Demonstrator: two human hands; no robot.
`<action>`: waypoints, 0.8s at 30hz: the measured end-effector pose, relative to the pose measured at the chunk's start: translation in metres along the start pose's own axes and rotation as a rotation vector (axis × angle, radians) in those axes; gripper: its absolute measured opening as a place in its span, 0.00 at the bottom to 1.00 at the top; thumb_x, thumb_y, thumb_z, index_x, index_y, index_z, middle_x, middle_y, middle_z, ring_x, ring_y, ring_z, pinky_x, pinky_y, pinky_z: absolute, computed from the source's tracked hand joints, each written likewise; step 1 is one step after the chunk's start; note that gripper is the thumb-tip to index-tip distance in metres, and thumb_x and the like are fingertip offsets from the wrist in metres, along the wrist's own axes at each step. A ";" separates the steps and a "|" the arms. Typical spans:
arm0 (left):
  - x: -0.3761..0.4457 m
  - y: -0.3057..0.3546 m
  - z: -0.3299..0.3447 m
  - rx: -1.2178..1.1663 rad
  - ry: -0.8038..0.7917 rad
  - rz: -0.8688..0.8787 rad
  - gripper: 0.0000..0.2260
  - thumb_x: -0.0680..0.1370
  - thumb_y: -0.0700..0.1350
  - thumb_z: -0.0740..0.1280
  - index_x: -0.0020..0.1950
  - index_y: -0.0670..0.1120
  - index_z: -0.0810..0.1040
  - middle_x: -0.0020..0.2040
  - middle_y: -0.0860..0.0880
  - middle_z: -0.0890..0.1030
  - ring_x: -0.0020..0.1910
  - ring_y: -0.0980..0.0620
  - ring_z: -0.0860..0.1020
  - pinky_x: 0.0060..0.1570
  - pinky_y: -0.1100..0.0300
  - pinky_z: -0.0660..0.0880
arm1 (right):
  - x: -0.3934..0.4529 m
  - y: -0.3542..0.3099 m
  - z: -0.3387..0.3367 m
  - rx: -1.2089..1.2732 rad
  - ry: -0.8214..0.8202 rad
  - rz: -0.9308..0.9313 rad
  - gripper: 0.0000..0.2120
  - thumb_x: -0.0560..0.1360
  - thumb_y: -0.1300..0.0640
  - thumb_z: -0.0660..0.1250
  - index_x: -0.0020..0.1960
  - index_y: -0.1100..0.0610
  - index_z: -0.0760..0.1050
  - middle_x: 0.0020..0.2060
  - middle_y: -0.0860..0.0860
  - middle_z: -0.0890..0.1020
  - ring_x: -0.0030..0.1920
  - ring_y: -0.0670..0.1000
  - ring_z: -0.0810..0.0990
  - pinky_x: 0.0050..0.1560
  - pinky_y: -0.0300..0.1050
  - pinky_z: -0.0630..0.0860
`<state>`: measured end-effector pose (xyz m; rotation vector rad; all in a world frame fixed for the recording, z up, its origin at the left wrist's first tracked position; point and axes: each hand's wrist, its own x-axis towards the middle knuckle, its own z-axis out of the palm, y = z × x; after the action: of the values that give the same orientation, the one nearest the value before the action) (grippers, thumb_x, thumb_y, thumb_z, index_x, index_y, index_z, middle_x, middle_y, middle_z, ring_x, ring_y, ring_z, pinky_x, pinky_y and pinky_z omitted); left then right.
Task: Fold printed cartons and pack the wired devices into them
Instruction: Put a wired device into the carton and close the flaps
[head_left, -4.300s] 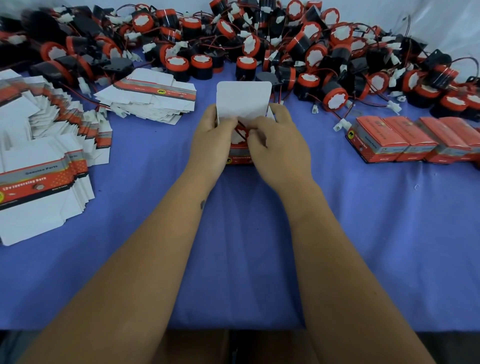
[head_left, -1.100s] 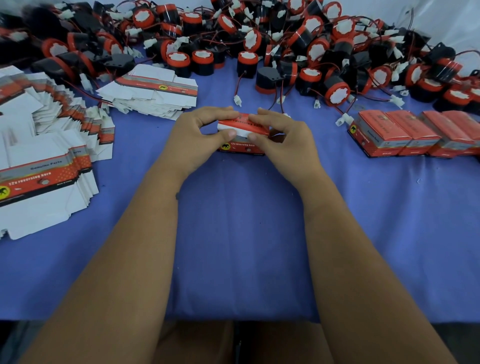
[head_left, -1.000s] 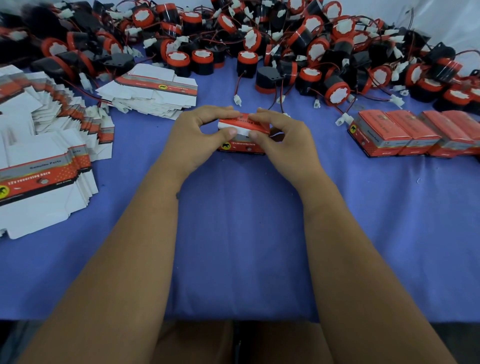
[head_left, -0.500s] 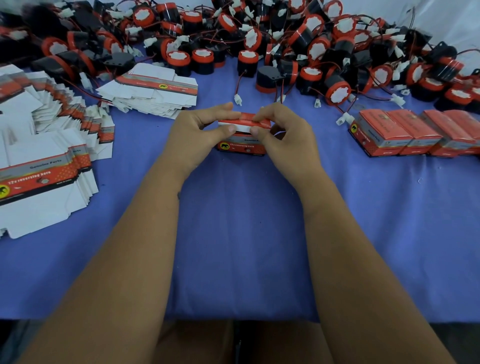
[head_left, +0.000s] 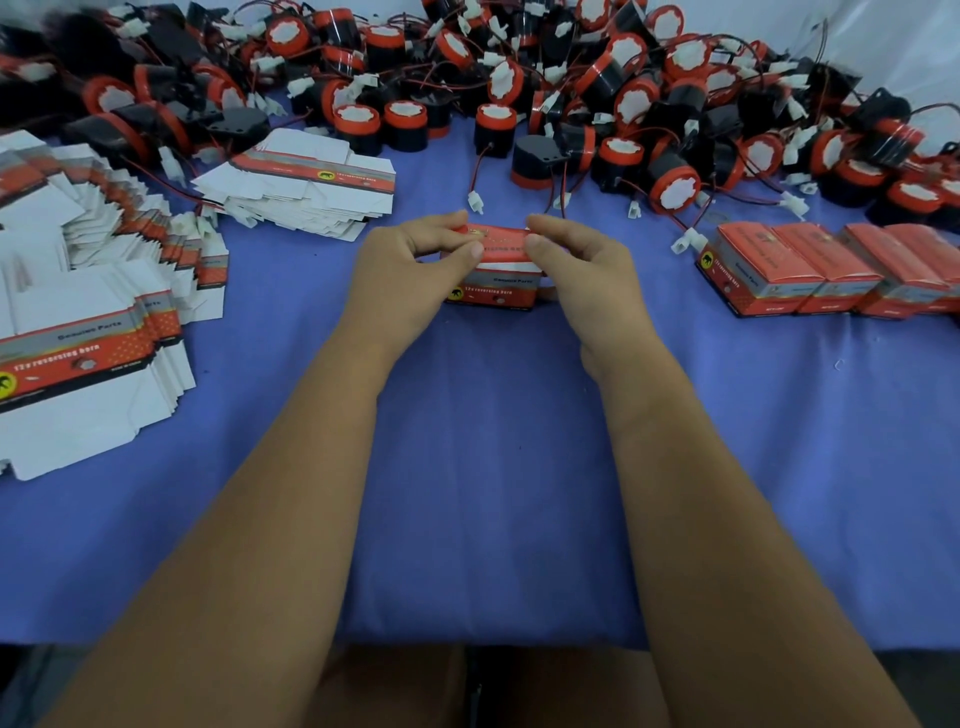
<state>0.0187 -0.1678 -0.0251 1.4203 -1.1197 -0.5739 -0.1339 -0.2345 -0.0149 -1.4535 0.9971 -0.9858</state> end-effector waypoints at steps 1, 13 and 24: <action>0.000 0.000 0.003 -0.013 0.025 -0.009 0.06 0.77 0.42 0.71 0.49 0.53 0.83 0.61 0.54 0.81 0.59 0.60 0.78 0.53 0.71 0.75 | 0.002 0.000 -0.001 -0.006 -0.014 0.028 0.14 0.79 0.57 0.67 0.64 0.54 0.75 0.59 0.49 0.78 0.55 0.47 0.80 0.56 0.43 0.79; 0.000 0.009 0.018 -0.134 0.072 -0.071 0.15 0.80 0.36 0.63 0.50 0.56 0.81 0.68 0.53 0.77 0.58 0.63 0.76 0.47 0.73 0.75 | 0.011 -0.004 -0.005 -0.039 -0.147 0.085 0.09 0.79 0.58 0.66 0.59 0.51 0.76 0.59 0.54 0.78 0.58 0.54 0.80 0.63 0.54 0.76; -0.001 0.015 0.029 -0.140 0.043 -0.121 0.17 0.83 0.36 0.60 0.64 0.54 0.78 0.78 0.54 0.64 0.68 0.61 0.67 0.47 0.77 0.73 | 0.015 -0.008 -0.008 -0.033 -0.238 0.141 0.13 0.80 0.62 0.64 0.63 0.53 0.74 0.59 0.56 0.79 0.59 0.56 0.80 0.64 0.51 0.76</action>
<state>-0.0114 -0.1788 -0.0174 1.3790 -0.9454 -0.6911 -0.1358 -0.2504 -0.0049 -1.4676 0.9304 -0.6793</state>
